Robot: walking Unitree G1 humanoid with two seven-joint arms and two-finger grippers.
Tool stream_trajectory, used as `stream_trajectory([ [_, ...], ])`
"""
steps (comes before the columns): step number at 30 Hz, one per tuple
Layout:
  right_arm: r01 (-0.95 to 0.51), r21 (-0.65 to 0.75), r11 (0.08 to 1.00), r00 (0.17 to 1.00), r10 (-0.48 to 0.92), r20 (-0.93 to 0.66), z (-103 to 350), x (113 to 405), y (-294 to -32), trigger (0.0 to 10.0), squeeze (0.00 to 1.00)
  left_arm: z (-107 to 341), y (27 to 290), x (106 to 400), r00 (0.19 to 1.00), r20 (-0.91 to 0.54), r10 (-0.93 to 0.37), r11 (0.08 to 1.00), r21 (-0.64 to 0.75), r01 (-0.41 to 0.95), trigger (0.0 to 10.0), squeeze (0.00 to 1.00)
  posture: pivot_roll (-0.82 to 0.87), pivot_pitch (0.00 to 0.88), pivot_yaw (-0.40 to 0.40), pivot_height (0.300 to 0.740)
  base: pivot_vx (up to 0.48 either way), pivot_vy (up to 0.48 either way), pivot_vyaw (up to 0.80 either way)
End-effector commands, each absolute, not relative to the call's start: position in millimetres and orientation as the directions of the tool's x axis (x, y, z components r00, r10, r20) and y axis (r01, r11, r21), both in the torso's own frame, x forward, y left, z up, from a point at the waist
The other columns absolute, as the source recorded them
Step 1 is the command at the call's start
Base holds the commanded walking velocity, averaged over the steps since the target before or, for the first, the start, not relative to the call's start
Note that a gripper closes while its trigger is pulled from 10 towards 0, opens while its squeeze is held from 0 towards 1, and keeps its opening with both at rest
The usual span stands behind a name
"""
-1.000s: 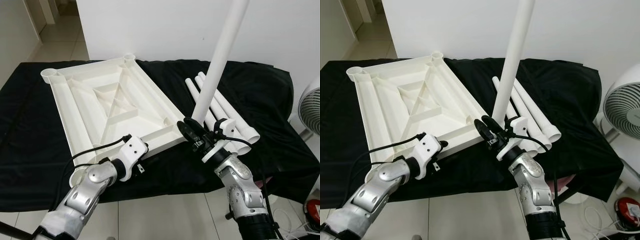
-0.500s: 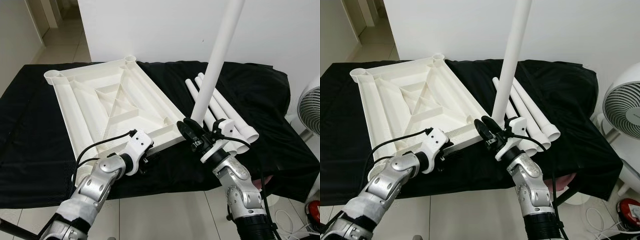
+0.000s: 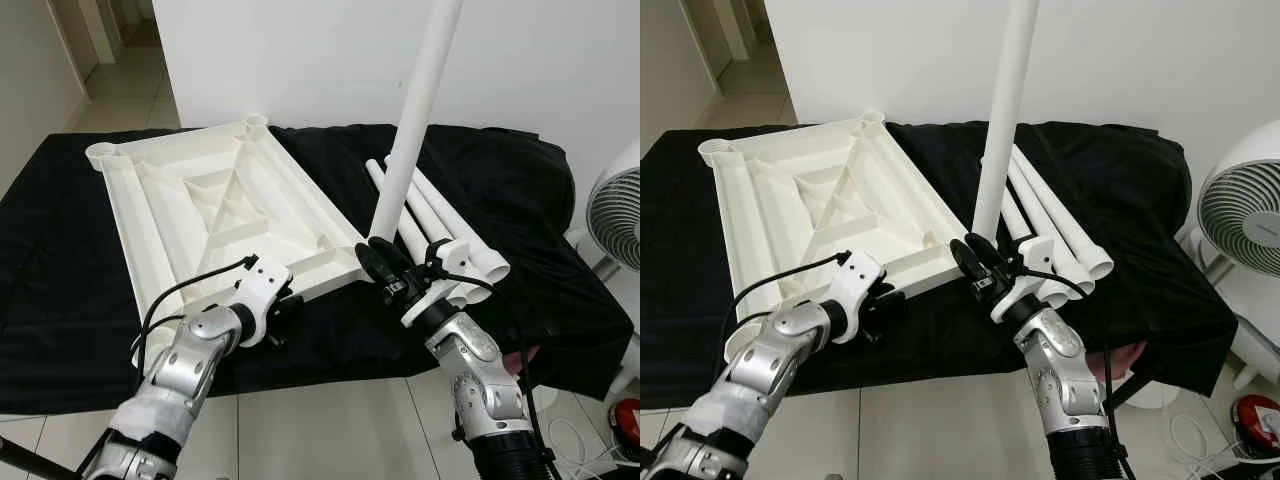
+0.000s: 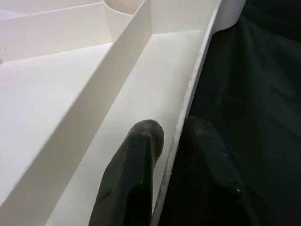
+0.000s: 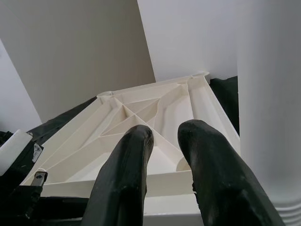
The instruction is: Building children table
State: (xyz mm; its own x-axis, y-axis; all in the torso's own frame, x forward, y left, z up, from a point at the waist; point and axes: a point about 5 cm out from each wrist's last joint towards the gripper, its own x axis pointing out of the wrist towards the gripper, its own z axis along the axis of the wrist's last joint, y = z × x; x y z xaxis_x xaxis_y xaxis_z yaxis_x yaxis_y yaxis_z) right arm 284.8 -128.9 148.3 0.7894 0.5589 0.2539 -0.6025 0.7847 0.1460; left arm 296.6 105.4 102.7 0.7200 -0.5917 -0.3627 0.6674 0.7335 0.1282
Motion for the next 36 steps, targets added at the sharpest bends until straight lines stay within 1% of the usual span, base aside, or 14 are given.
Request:
stream_trajectory([
  [1,-0.603,0.138,0.785,0.789,0.564,0.243,147.6,283.5,-127.4,10.0,0.0,88.2,134.1,299.7,0.883,-0.394,-0.254,0.902,0.232,0.363,0.0,0.0,-0.08,0.0,0.007,0.74,0.0,0.0,0.0],
  [5,-0.602,0.138,0.786,0.79,0.563,0.243,147.5,283.7,-127.2,10.0,0.0,88.3,138.2,295.6,0.888,-0.406,-0.214,0.916,0.233,0.327,0.0,0.0,-0.08,0.0,0.007,0.74,0.0,0.0,0.0],
  [7,-0.602,0.138,0.786,0.79,0.563,0.241,147.0,283.4,-126.7,10.0,0.0,88.0,138.0,285.9,0.891,-0.414,-0.185,0.932,0.213,0.292,0.0,0.0,-0.07,0.0,0.008,0.74,0.0,0.0,0.0],
  [14,-0.604,0.137,0.785,0.79,0.565,0.239,146.2,282.7,-125.9,10.0,0.0,91.4,133.8,270.5,0.89,-0.416,-0.185,0.938,0.194,0.286,0.0,0.0,-0.07,0.0,0.015,0.74,0.0,0.0,0.0],
  [18,-0.604,0.137,0.785,0.789,0.566,0.239,146.2,282.6,-125.8,10.0,0.0,92.5,132.7,269.3,0.89,-0.413,-0.191,0.938,0.19,0.289,0.0,0.0,-0.07,0.0,0.015,0.74,0.0,0.0,0.0],
  [20,-0.607,0.138,0.782,0.787,0.569,0.239,145.9,284.1,-123.3,10.0,0.0,96.8,126.0,279.1,0.903,-0.39,-0.181,0.942,0.193,0.273,0.0,0.0,-0.07,0.0,0.017,0.74,0.0,0.0,0.0],
  [22,-0.608,0.138,0.782,0.786,0.57,0.24,145.9,284.6,-122.3,10.0,0.0,97.7,123.2,282.6,0.906,-0.385,-0.178,0.944,0.194,0.268,0.0,0.0,-0.07,0.0,0.017,0.74,0.0,0.0,0.0],
  [24,-0.608,0.135,0.783,0.786,0.569,0.241,146.0,284.0,-121.9,10.0,0.0,97.7,123.9,283.2,0.915,-0.382,-0.131,0.959,0.186,0.215,0.0,0.0,-0.08,0.0,0.025,0.74,0.0,0.0,0.0],
  [26,-0.606,0.133,0.784,0.787,0.568,0.242,146.2,283.3,-122.5,10.0,0.0,97.5,125.3,281.3,0.917,-0.382,-0.117,0.964,0.178,0.198,0.0,0.0,-0.08,0.0,0.025,0.74,0.0,0.0,0.0],
  [29,-0.594,0.131,0.793,0.796,0.556,0.24,145.3,281.5,-126.1,10.0,0.0,96.6,139.3,271.4,0.92,-0.391,-0.015,0.986,0.147,0.078,0.0,0.0,-0.09,0.0,0.031,0.74,0.0,0.0,0.0],
  [31,-0.592,0.132,0.795,0.797,0.554,0.24,145.2,281.4,-127.0,10.0,0.0,96.6,142.4,269.1,0.92,-0.393,0.004,0.987,0.147,0.058,0.0,0.0,-0.08,0.0,0.024,0.74,0.0,0.0,0.0],
  [33,-0.595,0.137,0.792,0.796,0.556,0.24,144.7,281.3,-125.7,10.0,0.0,99.6,152.8,266.4,0.926,-0.371,0.076,0.988,0.155,-0.019,0.0,0.0,-0.08,0.0,0.018,0.74,0.0,0.0,0.0],
  [36,-0.597,0.138,0.79,0.794,0.558,0.24,144.4,281.3,-124.6,10.0,0.0,100.5,156.6,265.5,0.926,-0.365,0.099,0.987,0.157,-0.044,0.0,0.0,-0.08,0.0,0.018,0.74,0.0,0.0,0.0],
])
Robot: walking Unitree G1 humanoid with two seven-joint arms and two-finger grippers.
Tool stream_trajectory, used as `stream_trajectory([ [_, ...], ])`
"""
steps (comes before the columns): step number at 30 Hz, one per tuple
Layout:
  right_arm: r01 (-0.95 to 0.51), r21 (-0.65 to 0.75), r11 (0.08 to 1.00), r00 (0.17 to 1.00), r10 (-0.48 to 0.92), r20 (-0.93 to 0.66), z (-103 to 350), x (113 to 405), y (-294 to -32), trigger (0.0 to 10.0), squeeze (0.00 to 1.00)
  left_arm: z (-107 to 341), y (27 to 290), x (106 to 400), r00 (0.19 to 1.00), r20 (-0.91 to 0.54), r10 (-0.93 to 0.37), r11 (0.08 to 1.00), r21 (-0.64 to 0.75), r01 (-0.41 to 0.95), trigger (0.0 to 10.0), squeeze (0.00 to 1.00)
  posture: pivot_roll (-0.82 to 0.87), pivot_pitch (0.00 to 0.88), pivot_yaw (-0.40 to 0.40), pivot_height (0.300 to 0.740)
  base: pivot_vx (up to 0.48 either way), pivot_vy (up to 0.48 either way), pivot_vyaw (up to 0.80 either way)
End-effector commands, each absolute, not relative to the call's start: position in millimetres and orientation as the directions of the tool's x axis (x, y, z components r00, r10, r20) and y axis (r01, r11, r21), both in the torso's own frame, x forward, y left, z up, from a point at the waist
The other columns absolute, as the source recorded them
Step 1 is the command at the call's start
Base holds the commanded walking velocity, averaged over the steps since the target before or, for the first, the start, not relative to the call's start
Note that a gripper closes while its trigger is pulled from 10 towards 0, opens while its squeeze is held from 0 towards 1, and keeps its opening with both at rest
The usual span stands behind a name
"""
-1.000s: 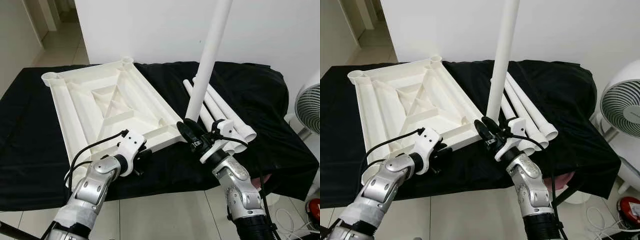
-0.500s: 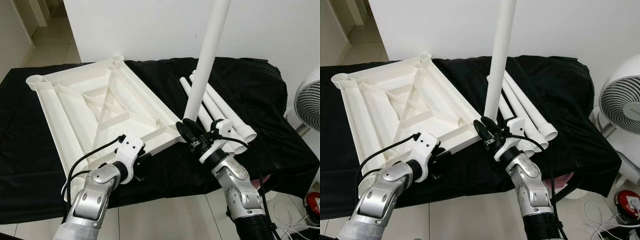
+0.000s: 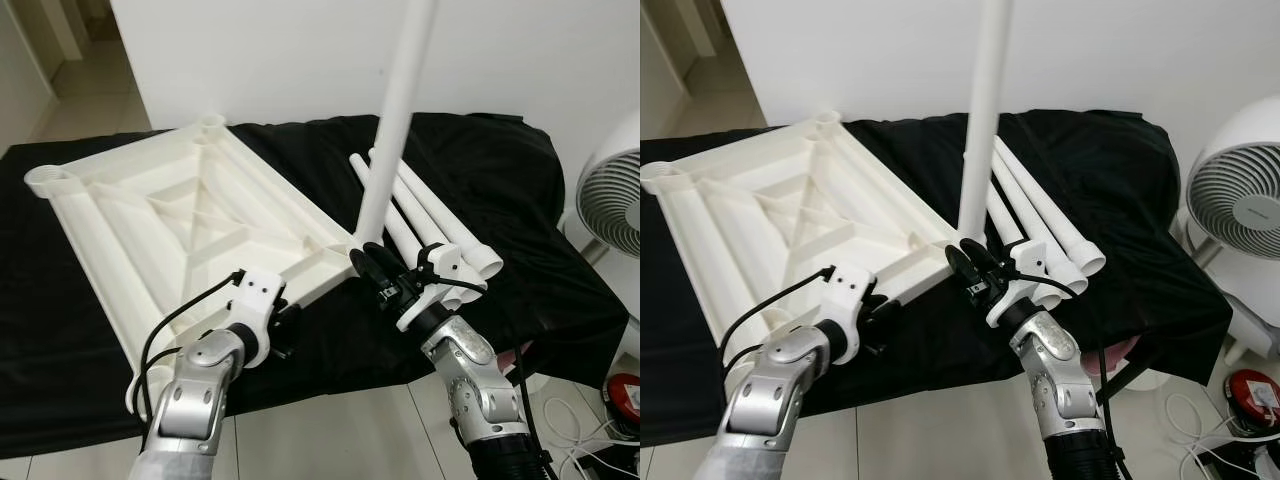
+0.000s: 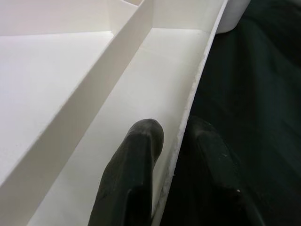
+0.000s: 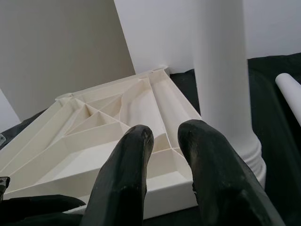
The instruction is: Building children table
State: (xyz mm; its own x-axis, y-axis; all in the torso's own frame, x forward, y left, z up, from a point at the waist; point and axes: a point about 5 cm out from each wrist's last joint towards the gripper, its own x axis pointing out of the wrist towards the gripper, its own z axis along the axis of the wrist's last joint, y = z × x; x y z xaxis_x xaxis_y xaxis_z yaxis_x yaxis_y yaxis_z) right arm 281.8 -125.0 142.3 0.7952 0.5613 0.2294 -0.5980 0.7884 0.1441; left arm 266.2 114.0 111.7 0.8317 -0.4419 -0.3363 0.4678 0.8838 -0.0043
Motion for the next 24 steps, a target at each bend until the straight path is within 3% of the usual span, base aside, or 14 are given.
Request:
stream_trajectory([
  [1,-0.597,0.138,0.79,0.794,0.558,0.24,144.4,281.3,-124.6,10.0,0.0,100.5,156.6,265.5,0.926,-0.365,0.099,0.987,0.157,-0.044,0.0,0.0,-0.08,0.0,0.018,0.74,0.0,0.0,0.0],
  [15,-0.609,0.133,0.782,0.786,0.571,0.238,145.6,283.3,-123.7,10.0,0.0,97.2,164.1,249.9,0.904,-0.378,0.199,0.978,0.138,-0.158,0.0,0.0,-0.06,0.0,-0.001,0.74,0.0,0.0,0.0],
  [20,-0.608,0.14,0.781,0.787,0.571,0.234,144.3,282.4,-123.3,10.0,0.0,97.3,164.5,248.6,0.904,-0.379,0.198,0.978,0.136,-0.157,0.0,0.0,-0.06,0.0,-0.002,0.74,0.0,0.0,0.0],
  [23,-0.608,0.138,0.782,0.787,0.571,0.233,144.7,283.0,-122.9,10.0,0.0,96.6,153.7,255.7,0.915,-0.384,0.122,0.989,0.126,-0.079,0.0,0.0,-0.06,0.0,-0.002,0.74,0.0,0.0,0.0],
  [24,-0.608,0.136,0.782,0.787,0.572,0.233,144.9,283.4,-122.9,10.0,0.0,96.0,146.4,259.9,0.919,-0.386,0.075,0.992,0.118,-0.031,1.5,0.0,-0.06,0.0,-0.002,0.74,0.0,0.0,0.0],
])
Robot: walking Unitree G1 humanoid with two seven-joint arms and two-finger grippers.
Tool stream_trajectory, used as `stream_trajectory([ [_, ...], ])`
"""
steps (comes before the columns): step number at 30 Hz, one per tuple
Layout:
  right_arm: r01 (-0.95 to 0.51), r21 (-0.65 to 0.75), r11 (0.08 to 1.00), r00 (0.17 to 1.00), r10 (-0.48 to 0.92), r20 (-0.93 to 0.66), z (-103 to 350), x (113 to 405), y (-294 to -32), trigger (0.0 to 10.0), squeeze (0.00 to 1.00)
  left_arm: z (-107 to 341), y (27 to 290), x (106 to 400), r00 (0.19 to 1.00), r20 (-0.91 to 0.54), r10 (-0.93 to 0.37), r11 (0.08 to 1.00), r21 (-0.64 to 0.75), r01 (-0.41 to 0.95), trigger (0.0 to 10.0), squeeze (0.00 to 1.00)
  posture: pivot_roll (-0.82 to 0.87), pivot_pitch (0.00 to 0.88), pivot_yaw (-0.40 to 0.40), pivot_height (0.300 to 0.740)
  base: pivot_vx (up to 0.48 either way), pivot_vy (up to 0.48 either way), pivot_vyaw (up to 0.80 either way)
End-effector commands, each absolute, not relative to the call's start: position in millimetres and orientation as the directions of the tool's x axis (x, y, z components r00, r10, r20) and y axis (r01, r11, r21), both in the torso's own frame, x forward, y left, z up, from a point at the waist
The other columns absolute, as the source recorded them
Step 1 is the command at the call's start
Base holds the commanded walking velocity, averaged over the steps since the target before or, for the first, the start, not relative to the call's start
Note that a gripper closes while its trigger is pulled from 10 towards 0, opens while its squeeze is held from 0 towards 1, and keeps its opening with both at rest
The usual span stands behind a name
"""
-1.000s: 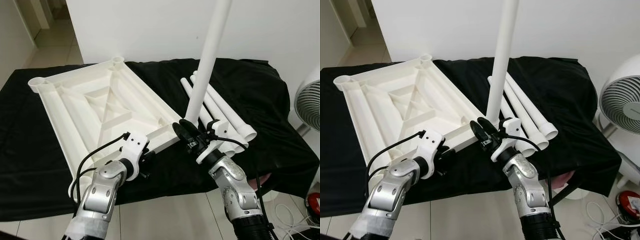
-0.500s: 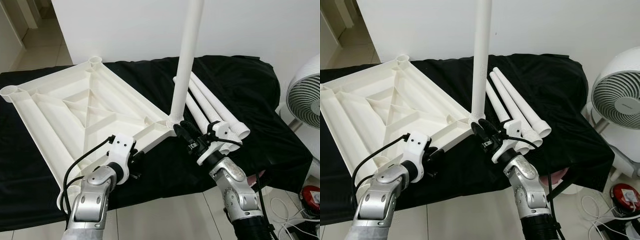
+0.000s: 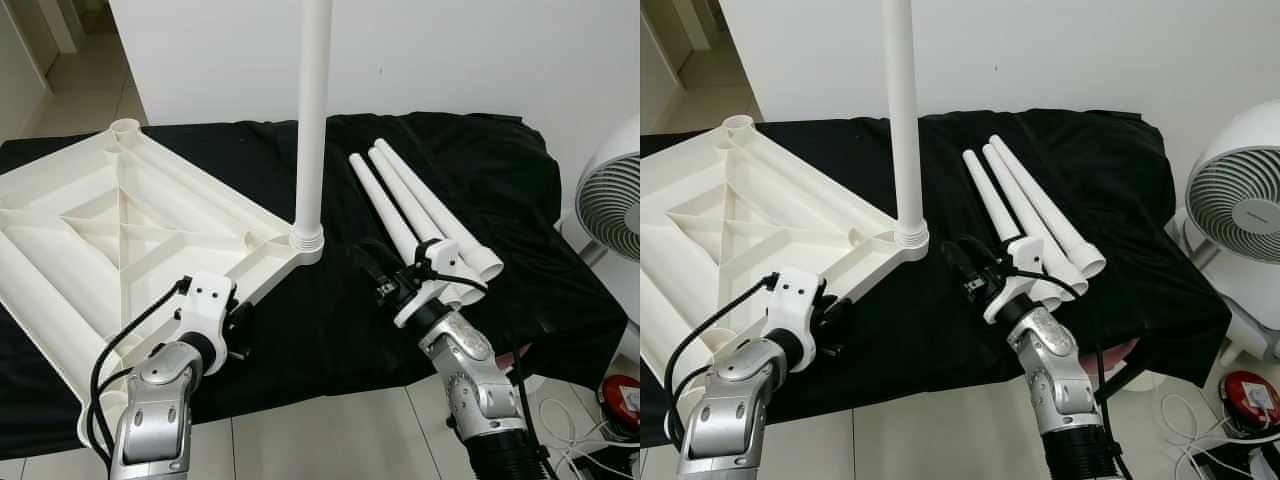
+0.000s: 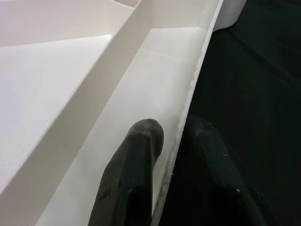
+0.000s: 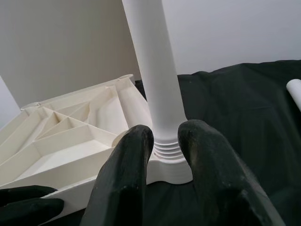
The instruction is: Building children table
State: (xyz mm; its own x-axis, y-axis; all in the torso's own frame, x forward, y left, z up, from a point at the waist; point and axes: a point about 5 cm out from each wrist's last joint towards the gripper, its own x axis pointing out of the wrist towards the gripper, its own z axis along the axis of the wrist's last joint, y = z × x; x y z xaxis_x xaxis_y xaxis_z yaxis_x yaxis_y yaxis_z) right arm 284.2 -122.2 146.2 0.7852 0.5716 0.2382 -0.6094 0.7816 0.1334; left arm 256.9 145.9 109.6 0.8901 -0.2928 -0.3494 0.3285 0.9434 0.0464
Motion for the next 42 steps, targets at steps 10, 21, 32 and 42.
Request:
stream_trajectory([
  [10,-0.593,0.13,0.795,0.797,0.556,0.235,145.9,286.3,-124.2,10.0,0.0,108.0,66.6,289.3,0.875,-0.31,-0.372,0.915,0.037,0.402,10.0,0.12,-0.07,0.0,0.014,0.74,0.0,0.0,0.0],
  [21,-0.564,0.135,0.815,0.817,0.526,0.236,144.3,283.7,-128.5,10.0,0.0,122.5,35.2,286.2,0.774,-0.227,-0.591,0.786,0.054,0.616,10.0,0.0,-0.09,0.0,0.037,0.74,0.0,0.0,0.0],
  [32,-0.577,0.143,0.804,0.81,0.54,0.228,140.8,283.9,-122.5,10.0,0.0,133.9,36.5,272.3,0.659,-0.126,-0.741,0.648,0.12,0.752,10.0,0.0,-0.07,0.0,0.017,0.74,0.0,0.0,0.0],
  [42,-0.58,0.162,0.798,0.809,0.542,0.227,139.0,283.8,-116.7,10.0,0.0,133.6,63.6,265.1,0.606,-0.141,-0.783,0.594,0.12,0.796,10.0,0.0,-0.05,0.0,0.008,0.74,0.0,0.0,0.0],
])
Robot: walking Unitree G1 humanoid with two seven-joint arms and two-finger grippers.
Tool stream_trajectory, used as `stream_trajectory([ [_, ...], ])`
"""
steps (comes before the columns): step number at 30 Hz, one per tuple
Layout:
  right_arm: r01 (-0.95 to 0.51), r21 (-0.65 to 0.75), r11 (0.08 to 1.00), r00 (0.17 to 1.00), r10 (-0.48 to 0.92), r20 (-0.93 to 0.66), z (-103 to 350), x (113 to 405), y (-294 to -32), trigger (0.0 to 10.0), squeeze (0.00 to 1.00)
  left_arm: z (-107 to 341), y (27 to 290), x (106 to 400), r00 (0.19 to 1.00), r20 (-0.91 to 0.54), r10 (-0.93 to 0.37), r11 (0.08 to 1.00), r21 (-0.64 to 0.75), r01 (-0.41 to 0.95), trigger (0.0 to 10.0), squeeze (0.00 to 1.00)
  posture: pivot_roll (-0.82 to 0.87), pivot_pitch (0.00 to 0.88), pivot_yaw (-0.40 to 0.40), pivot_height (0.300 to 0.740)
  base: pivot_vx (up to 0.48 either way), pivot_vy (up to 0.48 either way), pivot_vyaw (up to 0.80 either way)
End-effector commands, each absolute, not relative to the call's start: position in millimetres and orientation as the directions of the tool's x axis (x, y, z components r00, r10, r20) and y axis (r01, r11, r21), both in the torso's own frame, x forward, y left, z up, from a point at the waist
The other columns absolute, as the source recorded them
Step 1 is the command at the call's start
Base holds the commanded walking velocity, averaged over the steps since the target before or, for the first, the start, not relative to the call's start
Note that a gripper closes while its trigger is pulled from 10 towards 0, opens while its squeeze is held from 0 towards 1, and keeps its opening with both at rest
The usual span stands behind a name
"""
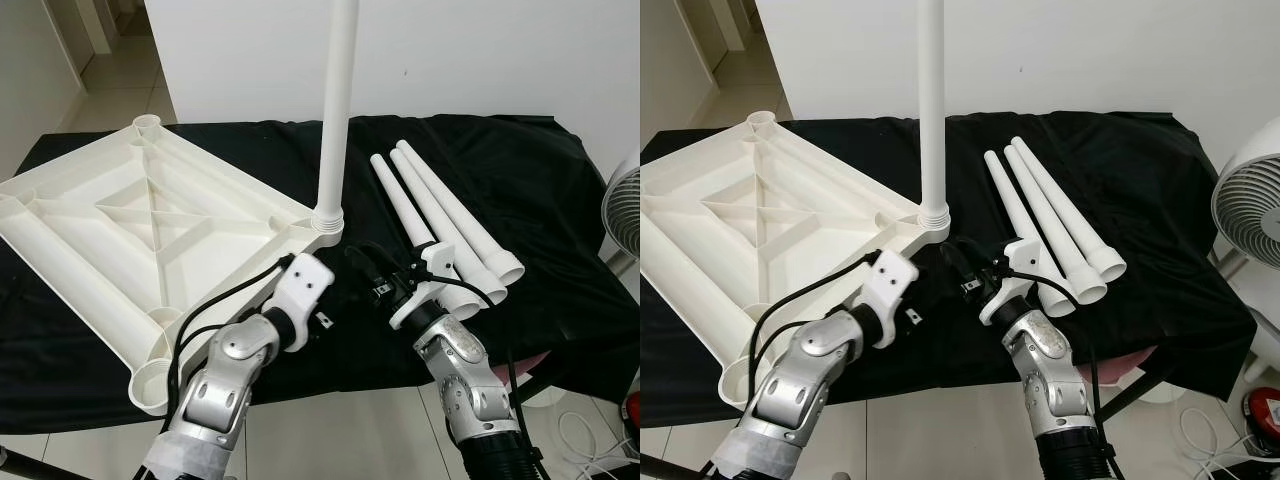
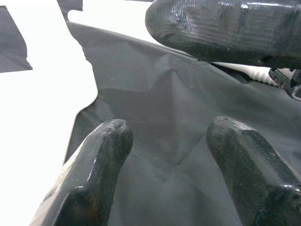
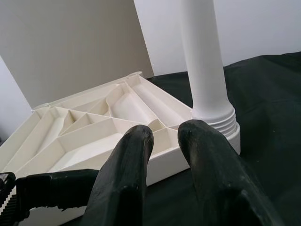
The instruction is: Building children table
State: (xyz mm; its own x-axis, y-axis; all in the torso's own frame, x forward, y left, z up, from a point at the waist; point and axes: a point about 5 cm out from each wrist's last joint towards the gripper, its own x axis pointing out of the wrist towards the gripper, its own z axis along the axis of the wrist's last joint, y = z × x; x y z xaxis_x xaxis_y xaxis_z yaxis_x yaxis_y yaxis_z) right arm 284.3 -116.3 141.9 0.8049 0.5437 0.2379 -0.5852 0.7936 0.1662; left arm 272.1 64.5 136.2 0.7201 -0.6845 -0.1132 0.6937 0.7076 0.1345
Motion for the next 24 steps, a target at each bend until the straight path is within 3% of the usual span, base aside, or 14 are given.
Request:
stream_trajectory([
  [1,-0.58,0.165,0.797,0.809,0.542,0.227,138.4,283.3,-116.2,10.0,0.0,131.2,71.7,266.6,0.613,-0.165,-0.772,0.598,0.135,0.79,10.0,0.0,-0.05,0.0,0.008,0.74,0.0,0.0,0.0],
  [9,-0.582,0.173,0.794,0.809,0.543,0.226,137.2,281.5,-114.9,10.0,0.0,122.6,104.4,273.4,0.661,-0.244,-0.71,0.626,0.21,0.751,10.0,0.0,-0.05,0.0,0.0,0.74,0.0,0.0,0.0],
  [24,-0.585,0.172,0.793,0.807,0.546,0.224,137.7,283.5,-116.1,10.0,0.0,126.5,140.4,276.0,0.691,-0.265,-0.673,0.647,0.244,0.723,10.0,0.0,-0.04,0.0,-0.015,0.74,0.0,0.0,0.0],
])
